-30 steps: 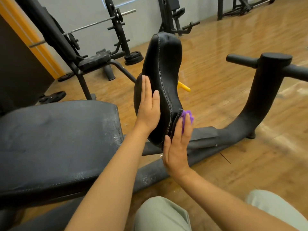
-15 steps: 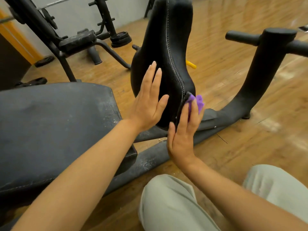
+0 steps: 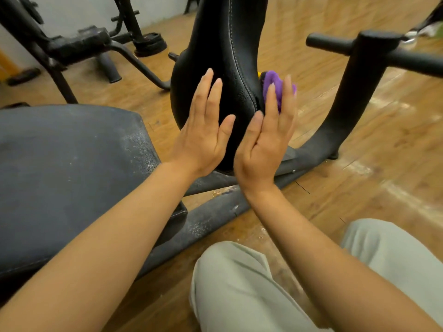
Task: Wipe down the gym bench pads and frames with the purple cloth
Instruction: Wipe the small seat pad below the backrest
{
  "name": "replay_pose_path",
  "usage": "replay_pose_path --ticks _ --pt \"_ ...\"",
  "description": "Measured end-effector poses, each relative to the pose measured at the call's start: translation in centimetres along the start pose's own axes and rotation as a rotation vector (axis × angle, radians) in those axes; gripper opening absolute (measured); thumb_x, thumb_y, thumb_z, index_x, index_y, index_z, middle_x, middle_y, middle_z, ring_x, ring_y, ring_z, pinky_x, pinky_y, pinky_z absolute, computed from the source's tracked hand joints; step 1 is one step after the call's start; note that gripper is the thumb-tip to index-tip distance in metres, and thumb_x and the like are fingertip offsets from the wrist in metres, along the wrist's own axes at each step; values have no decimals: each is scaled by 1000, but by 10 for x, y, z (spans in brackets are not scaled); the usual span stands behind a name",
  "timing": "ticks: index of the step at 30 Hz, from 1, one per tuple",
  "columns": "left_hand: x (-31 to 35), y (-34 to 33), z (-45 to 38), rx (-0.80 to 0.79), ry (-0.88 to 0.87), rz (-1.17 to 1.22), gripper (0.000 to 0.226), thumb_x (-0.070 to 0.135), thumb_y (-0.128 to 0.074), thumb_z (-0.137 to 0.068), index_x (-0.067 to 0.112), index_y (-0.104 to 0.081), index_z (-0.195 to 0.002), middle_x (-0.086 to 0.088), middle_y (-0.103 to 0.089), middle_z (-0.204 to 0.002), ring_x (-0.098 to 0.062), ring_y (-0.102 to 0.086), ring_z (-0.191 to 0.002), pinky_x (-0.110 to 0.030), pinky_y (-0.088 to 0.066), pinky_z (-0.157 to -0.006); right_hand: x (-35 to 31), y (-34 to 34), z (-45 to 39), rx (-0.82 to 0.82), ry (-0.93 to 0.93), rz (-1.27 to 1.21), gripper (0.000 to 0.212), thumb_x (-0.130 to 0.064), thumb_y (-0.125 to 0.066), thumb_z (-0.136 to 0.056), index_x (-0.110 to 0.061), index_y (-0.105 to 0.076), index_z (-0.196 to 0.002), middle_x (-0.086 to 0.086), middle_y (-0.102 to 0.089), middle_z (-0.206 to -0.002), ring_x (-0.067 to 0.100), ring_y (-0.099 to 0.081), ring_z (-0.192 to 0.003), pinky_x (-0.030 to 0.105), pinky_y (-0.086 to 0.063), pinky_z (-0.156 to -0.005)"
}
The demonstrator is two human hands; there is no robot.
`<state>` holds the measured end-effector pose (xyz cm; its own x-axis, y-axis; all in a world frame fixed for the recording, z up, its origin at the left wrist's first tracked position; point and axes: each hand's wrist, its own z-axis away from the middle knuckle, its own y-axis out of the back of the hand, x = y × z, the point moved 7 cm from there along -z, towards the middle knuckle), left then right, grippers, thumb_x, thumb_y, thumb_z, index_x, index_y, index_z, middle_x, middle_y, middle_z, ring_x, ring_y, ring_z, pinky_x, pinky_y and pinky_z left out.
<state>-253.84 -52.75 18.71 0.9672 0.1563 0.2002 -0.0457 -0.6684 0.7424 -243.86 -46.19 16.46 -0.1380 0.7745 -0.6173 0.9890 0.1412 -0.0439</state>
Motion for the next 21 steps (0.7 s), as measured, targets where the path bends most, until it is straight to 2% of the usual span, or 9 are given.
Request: replay_pose_path --ticks 3,6,8,11,13,15,17,19,21 --pt "0 1 4 -26 5 -6 61 33 -30 -103 -7 -17 -148 -25 -8 -157 -29 -10 -148 -32 -14 -121 0 -5 43 -13 -54 55 48 -7 -38 -95 11 -29 -139 24 -20 -151 47 -15 -141 52 -15 -117" --pt "0 0 6 -41 11 8 61 31 -30 -103 -6 -15 -149 -24 -6 -158 -27 -7 -149 -31 -11 -121 4 -14 89 -11 -136 91 58 -17 -38 -98 -1 -12 -148 3 6 -158 34 -3 -146 51 -13 -118" --pt "1 0 5 -25 15 16 60 30 -30 -103 -6 -15 -149 -24 -6 -158 -26 -6 -149 -31 -10 -121 2 -20 97 10 -209 98 68 -16 -42 -97 -7 -2 -151 1 13 -158 35 0 -146 45 -9 -119" --pt "1 0 6 -19 31 23 59 28 -31 -103 -5 -14 -149 -22 -5 -159 -23 -5 -149 -26 -8 -120 -2 -21 91 -14 -222 79 61 -18 -41 -98 1 -9 -146 -1 15 -157 37 0 -145 43 -7 -120" --pt "0 1 7 -29 45 21 60 28 -31 -102 -2 -13 -150 -18 -4 -160 -18 -3 -149 -22 -7 -119 -2 -14 76 -60 -128 63 55 -21 -35 -100 3 -13 -144 0 8 -159 37 -3 -145 45 -9 -119" --pt "0 1 8 -32 56 21 60 29 -31 -102 0 -11 -151 -15 -2 -160 -13 0 -148 -19 -5 -118 1 -5 47 -91 -43 24 52 -19 -34 -100 10 -21 -141 15 -12 -156 40 -12 -143 51 -16 -118" --pt "1 0 8 -29 72 23 61 29 -31 -102 2 -9 -151 -14 0 -161 -12 1 -148 -18 -4 -118 4 -1 6 -105 19 21 44 -11 -38 -97 11 -40 -134 24 -36 -145 42 -28 -138 52 -26 -114" --pt "1 -2 9 -27 88 22 61 30 -31 -102 2 -9 -152 -13 1 -161 -12 1 -148 -18 -4 -118 4 -9 -37 -172 19 46 38 -13 -41 -96 3 -57 -126 16 -53 -134 33 -43 -131 44 -37 -108" --pt "0 -2 9 -28 103 22 62 32 -29 -102 2 -9 -152 -12 1 -161 -12 1 -149 -18 -4 -118 3 -23 -64 -287 -20 98 38 -19 -43 -94 -4 -61 -124 8 -57 -131 24 -48 -127 36 -40 -106"
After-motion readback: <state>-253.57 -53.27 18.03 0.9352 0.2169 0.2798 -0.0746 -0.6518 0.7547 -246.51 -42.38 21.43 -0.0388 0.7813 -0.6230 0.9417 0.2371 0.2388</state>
